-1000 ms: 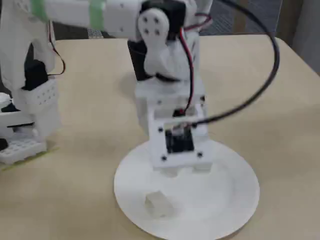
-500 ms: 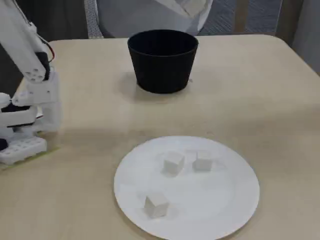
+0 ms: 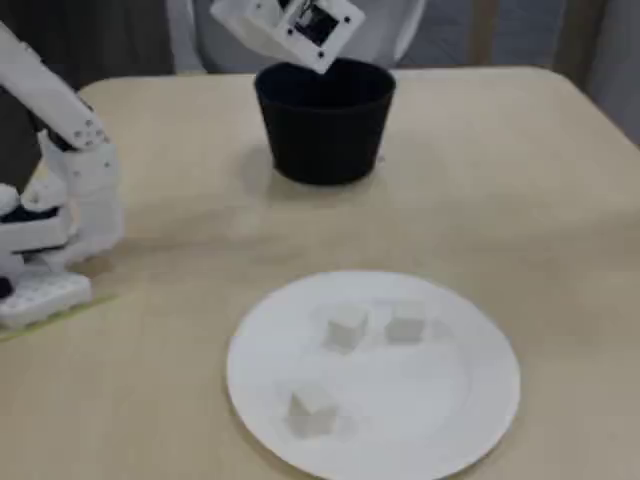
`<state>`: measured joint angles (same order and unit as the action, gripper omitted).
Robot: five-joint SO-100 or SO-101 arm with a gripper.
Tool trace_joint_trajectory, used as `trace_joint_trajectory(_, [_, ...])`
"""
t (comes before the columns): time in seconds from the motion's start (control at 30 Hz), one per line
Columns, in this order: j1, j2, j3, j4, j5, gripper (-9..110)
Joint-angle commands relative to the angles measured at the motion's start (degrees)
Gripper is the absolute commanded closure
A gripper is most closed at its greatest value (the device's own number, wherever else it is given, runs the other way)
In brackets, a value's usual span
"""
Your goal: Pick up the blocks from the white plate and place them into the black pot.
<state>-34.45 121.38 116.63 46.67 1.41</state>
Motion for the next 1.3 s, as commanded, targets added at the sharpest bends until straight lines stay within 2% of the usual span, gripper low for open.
trace_joint_trajectory(0.0, [-1.4,-1.8,0.0,-4.1,-1.3,104])
trace_joint_trajectory(0.27, [-1.3,-5.5,-1.8,-5.8,-2.8,104])
trace_joint_trajectory(0.4, [-1.4,-6.2,-4.2,-3.3,-6.9,81])
trace_joint_trajectory(0.5, [-1.5,-8.2,-9.0,1.1,-9.2,75])
trace_joint_trajectory(0.57, [-1.5,-8.8,-11.3,2.6,-9.9,74])
trace_joint_trajectory(0.63, [-1.0,-8.9,-12.8,3.6,-10.0,78])
trace_joint_trajectory(0.77, [1.8,-7.7,-16.4,7.0,-8.7,104])
trace_joint_trajectory(0.97, [16.7,-5.4,-22.3,21.3,-6.3,104])
trace_joint_trajectory(1.27, [53.3,-9.1,-23.6,33.2,0.1,104])
